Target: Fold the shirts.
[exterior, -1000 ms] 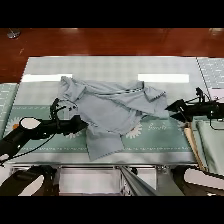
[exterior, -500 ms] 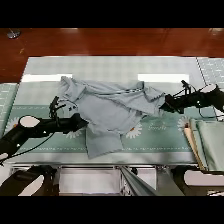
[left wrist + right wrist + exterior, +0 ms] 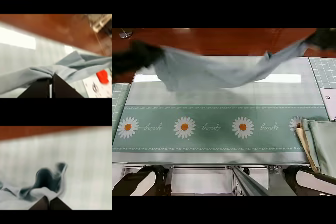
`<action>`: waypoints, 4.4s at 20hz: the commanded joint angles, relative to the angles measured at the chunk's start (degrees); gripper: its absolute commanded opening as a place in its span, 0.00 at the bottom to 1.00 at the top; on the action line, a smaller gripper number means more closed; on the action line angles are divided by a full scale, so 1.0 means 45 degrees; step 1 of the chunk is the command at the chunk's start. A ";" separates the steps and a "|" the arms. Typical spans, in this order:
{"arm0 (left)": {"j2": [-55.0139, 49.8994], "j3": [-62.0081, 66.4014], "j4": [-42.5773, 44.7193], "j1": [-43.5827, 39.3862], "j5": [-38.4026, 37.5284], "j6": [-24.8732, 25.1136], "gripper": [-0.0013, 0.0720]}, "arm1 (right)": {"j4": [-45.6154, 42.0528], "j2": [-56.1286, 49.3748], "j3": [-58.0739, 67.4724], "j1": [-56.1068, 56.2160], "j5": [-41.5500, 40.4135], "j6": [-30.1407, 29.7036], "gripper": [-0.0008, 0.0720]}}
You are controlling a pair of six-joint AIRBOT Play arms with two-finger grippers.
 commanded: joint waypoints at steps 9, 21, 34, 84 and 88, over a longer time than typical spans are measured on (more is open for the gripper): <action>0.2511 1.0380 0.9510 0.1642 -0.2385 -0.1875 0.04 | -0.3997 0.7300 0.3706 0.0010 0.1477 0.0981 0.05; 0.4794 0.4260 0.9933 0.0325 -0.4129 -0.2307 0.04 | -0.2657 0.9860 -0.3313 0.0015 0.2982 0.1443 0.05; -0.5605 0.2346 0.8976 -0.0894 0.1447 -0.2477 0.04 | -0.1705 -0.2361 -0.3949 0.1719 -0.4133 0.0937 0.05; -0.0525 -1.1128 0.3007 0.3662 -0.1933 -0.0223 0.97 | 0.3458 0.3745 -1.5630 -0.1953 -0.2331 -0.2511 0.86; -0.0520 -1.0996 0.3186 0.2909 -0.2807 0.0709 0.18 | -0.0073 0.3745 -1.4027 -0.3468 -0.2050 -0.0986 0.86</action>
